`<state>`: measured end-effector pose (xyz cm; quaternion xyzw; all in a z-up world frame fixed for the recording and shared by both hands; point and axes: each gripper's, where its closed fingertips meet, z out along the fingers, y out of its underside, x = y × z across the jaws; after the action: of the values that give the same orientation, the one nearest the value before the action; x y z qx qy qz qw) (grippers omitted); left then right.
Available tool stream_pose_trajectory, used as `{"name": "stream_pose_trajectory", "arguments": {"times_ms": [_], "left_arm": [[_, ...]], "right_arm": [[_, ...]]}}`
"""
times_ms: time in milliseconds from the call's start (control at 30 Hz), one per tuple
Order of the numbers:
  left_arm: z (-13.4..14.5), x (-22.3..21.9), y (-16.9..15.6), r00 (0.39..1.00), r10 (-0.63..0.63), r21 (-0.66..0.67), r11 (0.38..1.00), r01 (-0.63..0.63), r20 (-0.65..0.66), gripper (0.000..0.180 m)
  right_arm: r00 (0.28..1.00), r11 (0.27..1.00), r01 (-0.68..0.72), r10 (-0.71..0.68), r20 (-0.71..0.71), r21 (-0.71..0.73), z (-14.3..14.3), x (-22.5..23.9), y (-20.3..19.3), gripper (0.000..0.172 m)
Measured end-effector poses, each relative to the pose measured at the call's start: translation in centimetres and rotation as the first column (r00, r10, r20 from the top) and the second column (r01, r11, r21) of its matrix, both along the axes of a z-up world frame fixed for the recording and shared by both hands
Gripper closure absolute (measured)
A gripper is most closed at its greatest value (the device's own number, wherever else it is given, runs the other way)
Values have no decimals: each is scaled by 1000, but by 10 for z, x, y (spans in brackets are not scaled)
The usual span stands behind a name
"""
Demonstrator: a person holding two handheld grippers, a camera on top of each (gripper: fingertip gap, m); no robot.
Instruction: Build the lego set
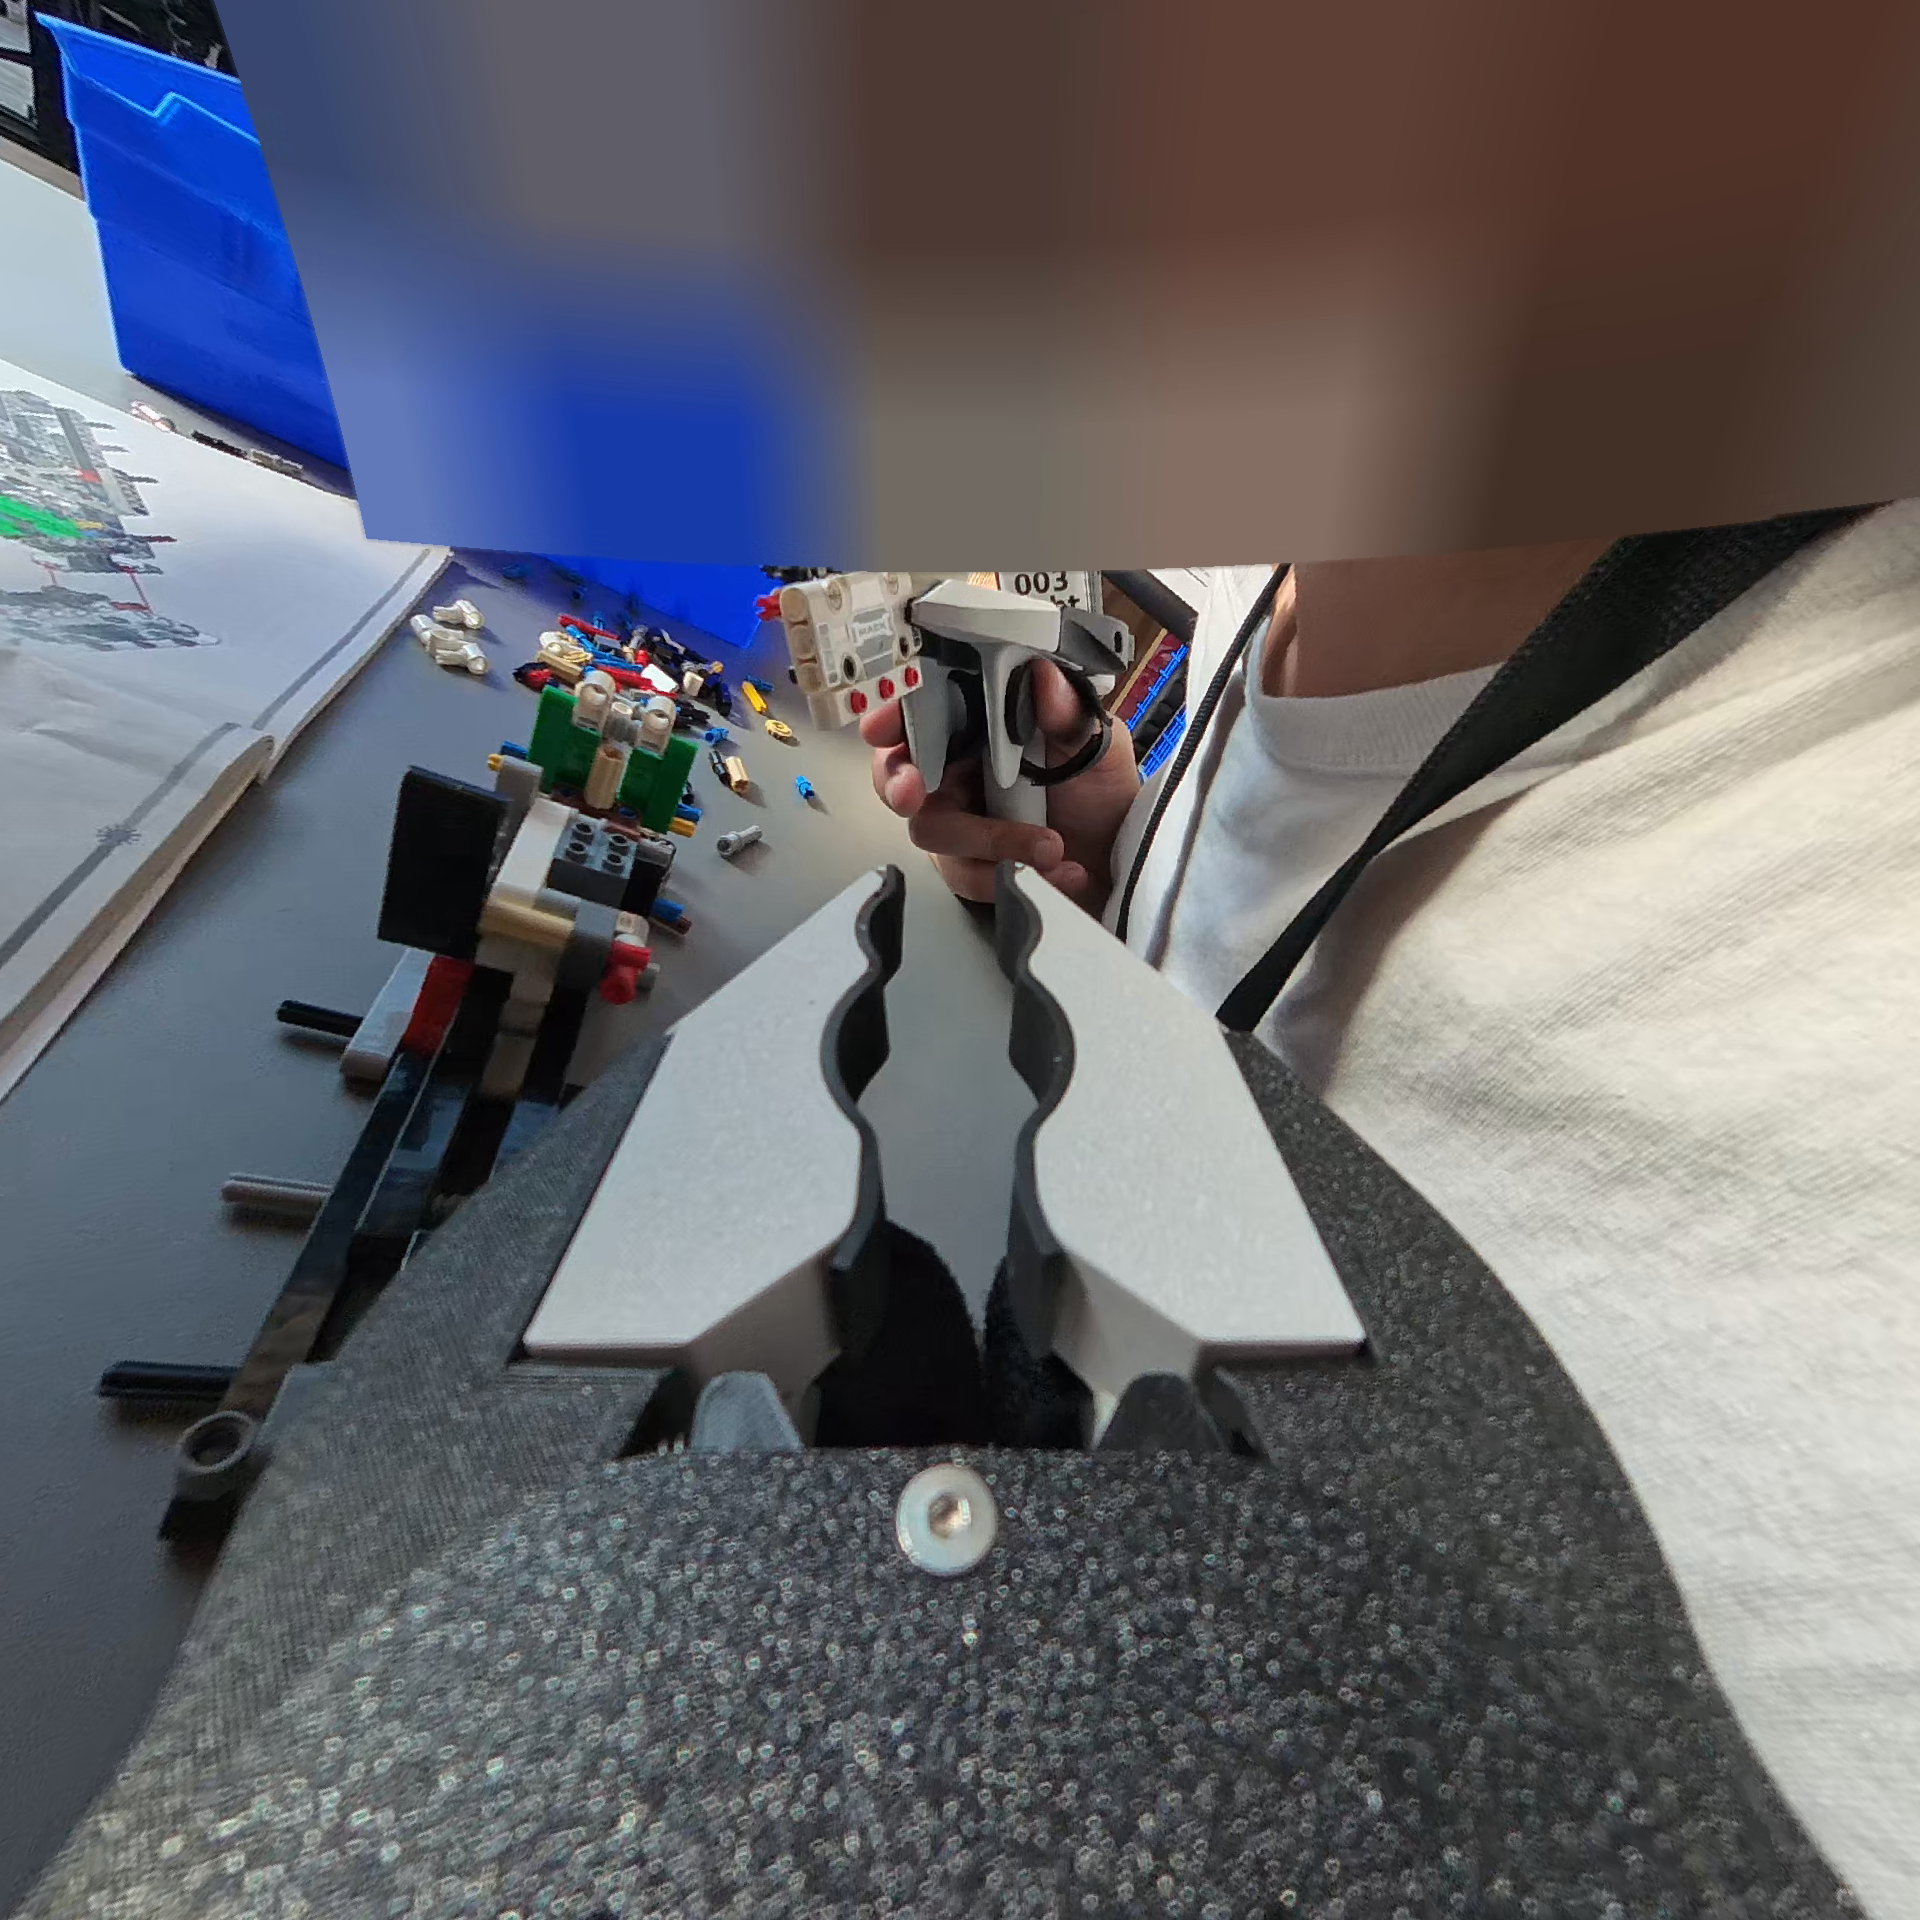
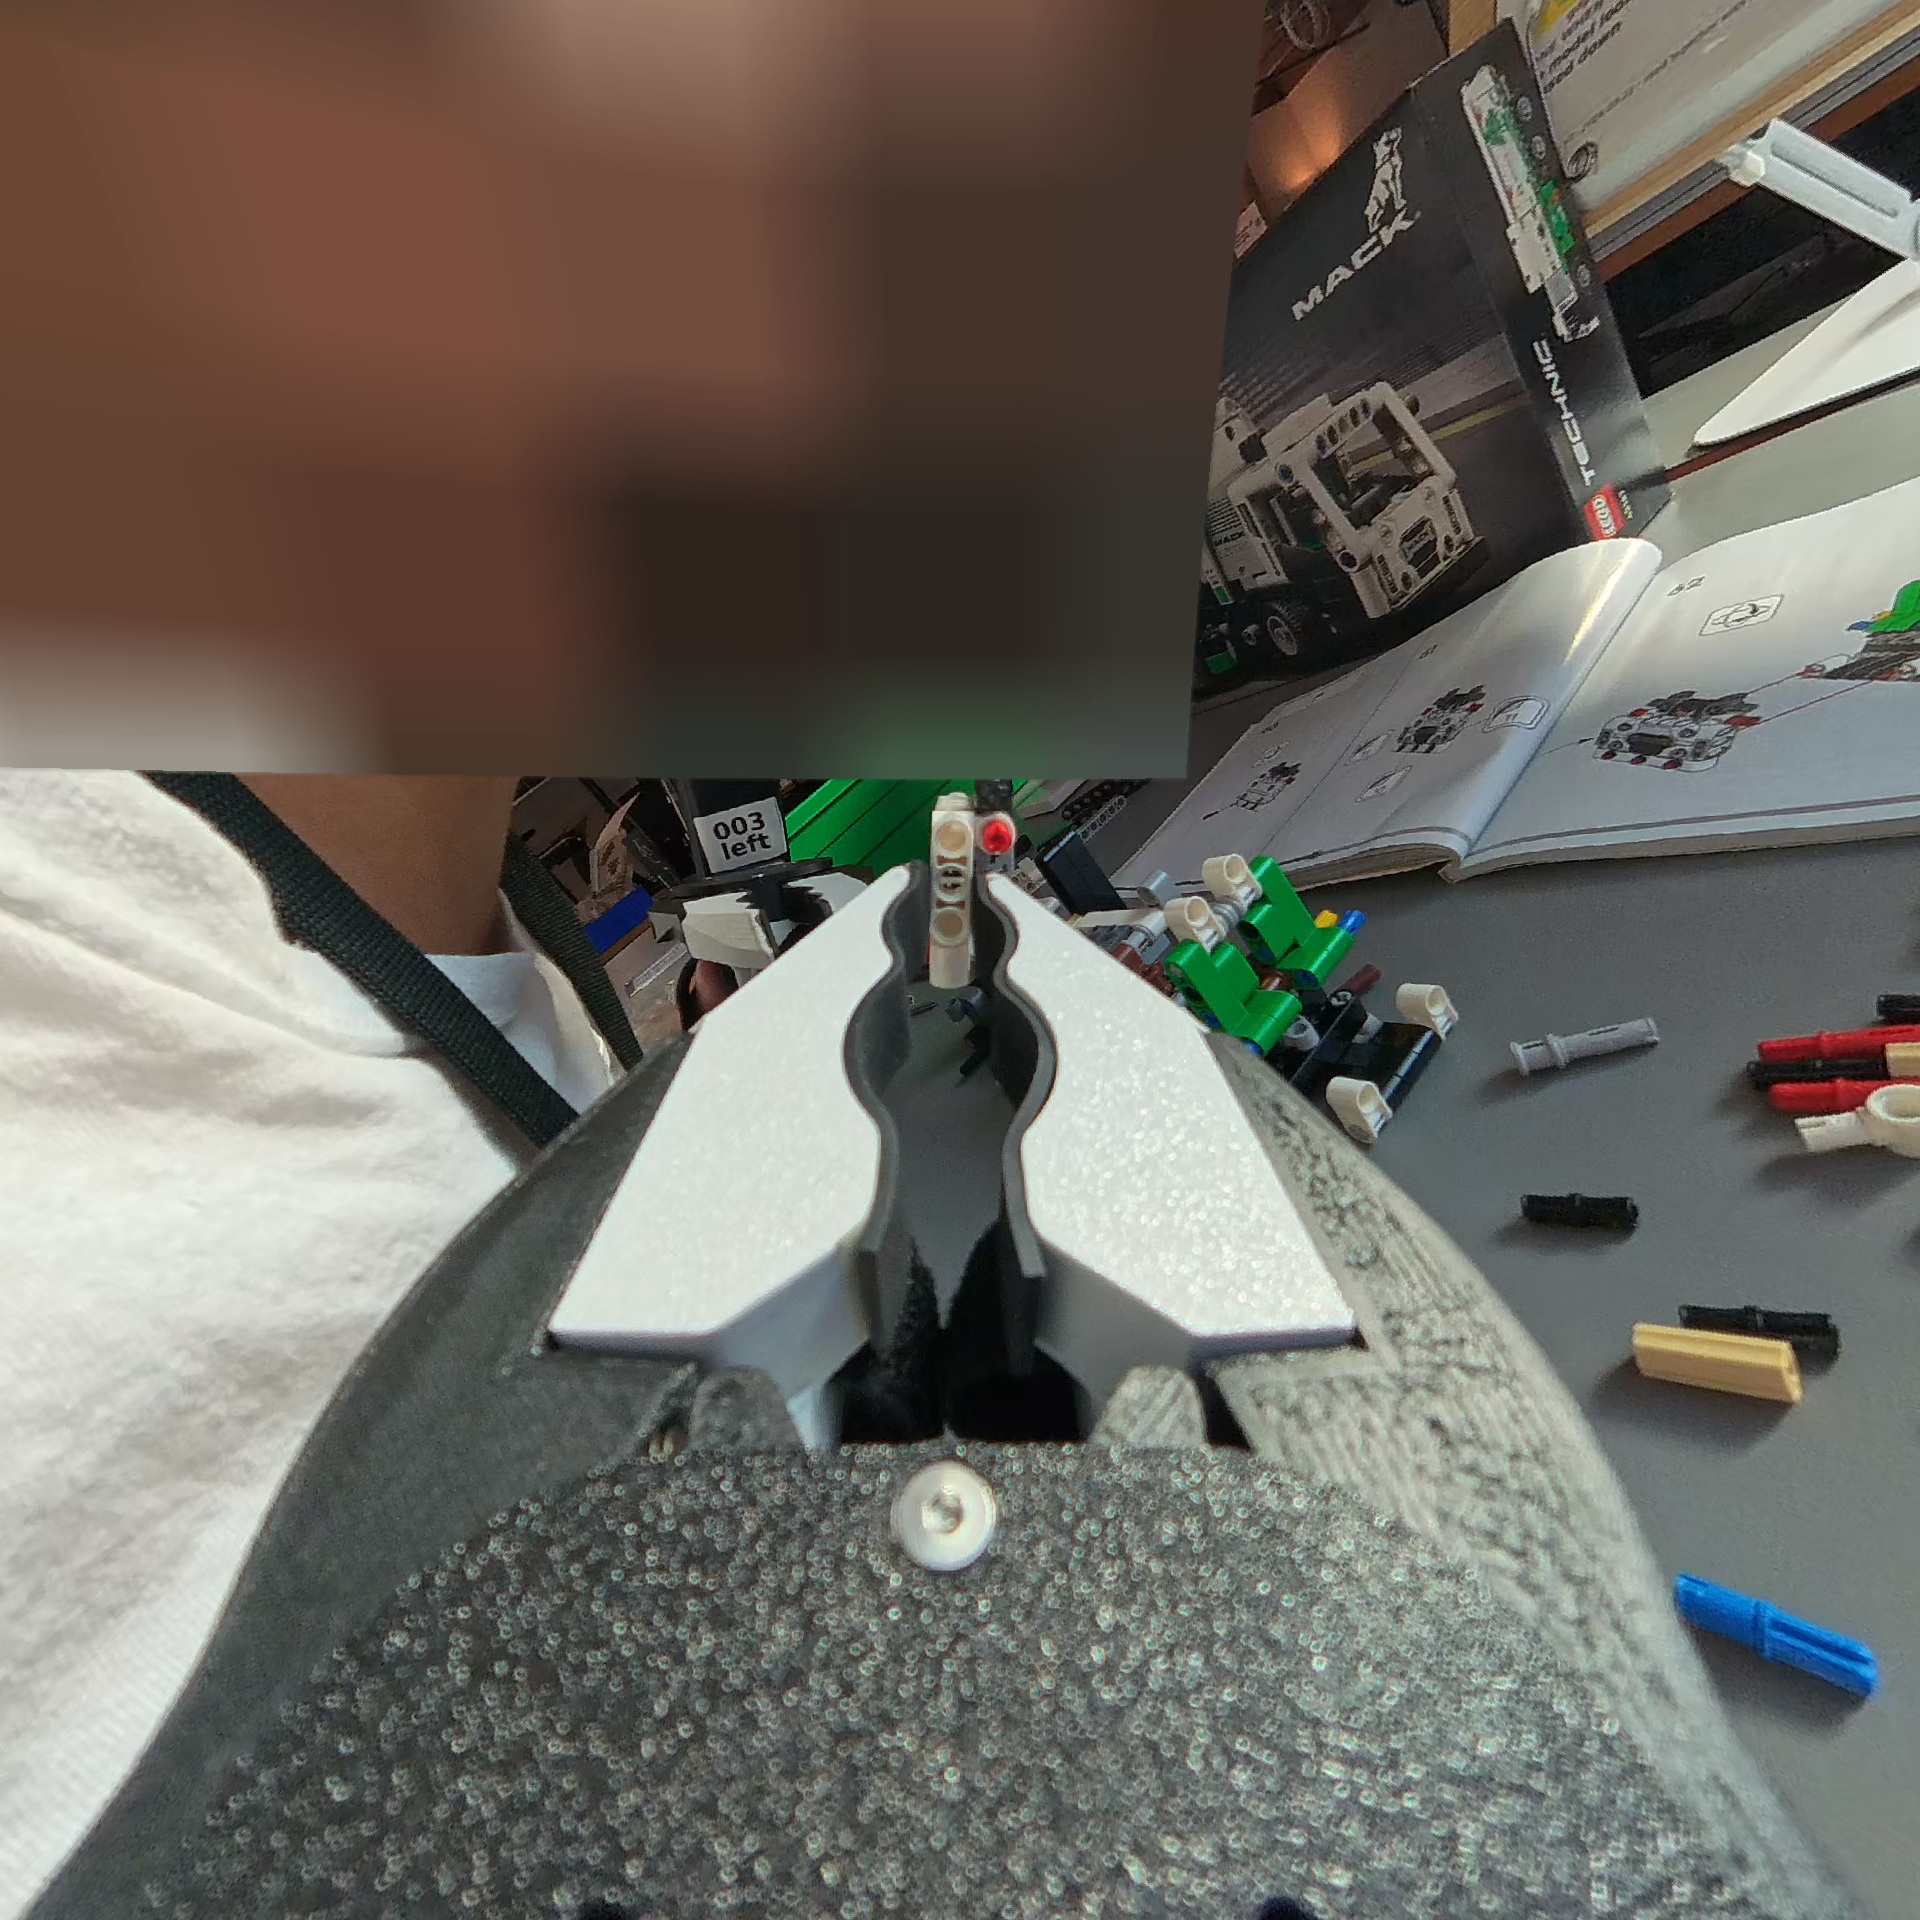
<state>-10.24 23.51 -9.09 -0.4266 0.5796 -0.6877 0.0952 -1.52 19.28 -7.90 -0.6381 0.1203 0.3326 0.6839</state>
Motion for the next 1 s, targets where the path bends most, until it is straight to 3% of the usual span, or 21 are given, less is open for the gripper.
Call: {"name": "stream_pose_trajectory", "arguments": {"times_ms": [333,600,767,900,1000], "left_arm": [[1,-2,-1,1000,14,26,1000,-15,24,166],[-4,-4,-9,997,48,170,984,-59,66,162],[3,-14,-34,994,-26,227,974,2,102,156],[22,-16,-40,992,26,222,974,-53,124,152],[17,-18,-46,997,30,244,969,-46,67,150]], "right_arm": [[996,1000,5,-3,84,-24,-4,-8,2,166],[972,992,-124,121,202,3,1,-45,-4,166],[950,967,-256,255,183,-19,-2,-66,-9,166],[921,929,-369,368,126,-15,2,-79,-24,166],[929,945,-327,326,174,-21,1,-81,-25,166]]}}
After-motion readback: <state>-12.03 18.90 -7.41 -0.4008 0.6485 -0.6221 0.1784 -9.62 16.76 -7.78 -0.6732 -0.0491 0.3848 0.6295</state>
